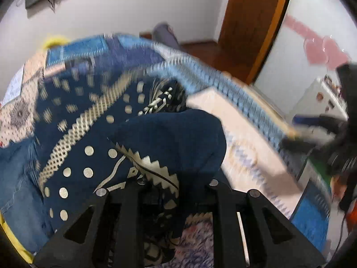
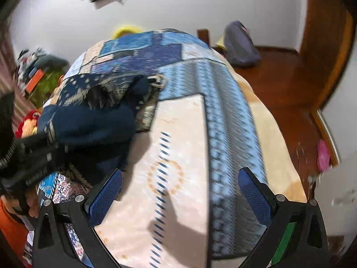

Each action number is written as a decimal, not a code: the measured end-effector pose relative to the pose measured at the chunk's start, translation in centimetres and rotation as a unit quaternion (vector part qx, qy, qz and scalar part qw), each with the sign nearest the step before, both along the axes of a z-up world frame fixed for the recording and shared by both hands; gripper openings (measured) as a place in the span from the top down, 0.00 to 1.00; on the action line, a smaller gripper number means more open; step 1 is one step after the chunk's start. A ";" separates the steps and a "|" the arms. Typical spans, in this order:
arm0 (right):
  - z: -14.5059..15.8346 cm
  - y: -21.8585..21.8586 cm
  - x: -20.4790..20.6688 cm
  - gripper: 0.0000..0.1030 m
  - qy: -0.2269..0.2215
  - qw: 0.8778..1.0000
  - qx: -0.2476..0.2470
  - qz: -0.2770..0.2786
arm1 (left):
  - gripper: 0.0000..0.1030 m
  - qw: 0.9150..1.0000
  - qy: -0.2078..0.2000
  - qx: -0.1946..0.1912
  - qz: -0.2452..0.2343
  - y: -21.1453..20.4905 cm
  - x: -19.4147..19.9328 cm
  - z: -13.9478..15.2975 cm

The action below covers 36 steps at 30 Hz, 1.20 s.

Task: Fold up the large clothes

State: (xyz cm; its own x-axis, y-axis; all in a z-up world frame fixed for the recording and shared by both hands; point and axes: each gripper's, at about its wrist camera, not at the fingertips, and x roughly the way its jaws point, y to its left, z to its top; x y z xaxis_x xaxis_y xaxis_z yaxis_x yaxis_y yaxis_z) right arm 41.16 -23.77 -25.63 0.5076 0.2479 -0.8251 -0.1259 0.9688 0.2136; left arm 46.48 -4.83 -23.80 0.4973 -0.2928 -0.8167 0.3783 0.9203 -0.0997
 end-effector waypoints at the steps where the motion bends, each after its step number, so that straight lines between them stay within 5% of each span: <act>1: -0.2 -0.7 -0.3 0.00 0.004 1.000 0.006 -0.004 | 0.83 1.000 0.004 0.004 0.000 0.1 -0.1 -0.3; 8: 0.9 -0.5 -1.1 0.00 -0.011 1.000 0.017 0.001 | 0.77 0.999 -0.008 0.012 -0.050 -0.1 -3.6 1.2; 12: 2.9 1.2 -1.5 0.00 -0.033 0.999 0.025 0.019 | 0.59 0.998 0.012 -0.003 -0.066 -1.2 -5.5 1.9; 14: 3.9 2.1 -1.5 0.00 -0.041 0.998 0.034 0.030 | 0.58 0.998 0.013 -0.017 -0.061 -0.9 -6.4 2.7; 22: 6.4 7.6 0.2 0.00 -0.040 0.990 0.106 0.085 | 0.32 0.998 -0.058 0.000 0.026 5.1 -8.8 6.8; 28: 4.7 13.2 3.5 0.01 0.018 0.980 0.158 0.120 | 0.30 0.990 -0.077 0.035 0.115 11.0 -7.5 6.8; 30: 3.5 14.8 4.8 0.13 0.040 0.982 0.144 0.114 | 0.30 0.988 -0.073 0.027 0.130 12.3 -6.9 6.4; 34: 0.8 17.3 7.0 0.76 0.084 0.982 0.109 0.128 | 0.30 0.986 -0.062 0.003 0.157 14.2 -5.8 5.5; 36: 0.2 17.6 6.7 0.88 0.072 0.984 0.090 0.133 | 0.30 0.985 -0.059 -0.001 0.163 14.5 -5.5 5.3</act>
State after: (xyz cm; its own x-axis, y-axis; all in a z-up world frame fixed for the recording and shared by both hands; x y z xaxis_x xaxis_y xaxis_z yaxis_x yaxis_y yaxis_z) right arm 47.89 -6.21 -25.45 0.2861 0.5040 -0.8149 -0.3251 0.8511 0.4122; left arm 41.01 9.69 -18.54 0.6568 -0.1040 -0.7469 0.0727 0.9946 -0.0745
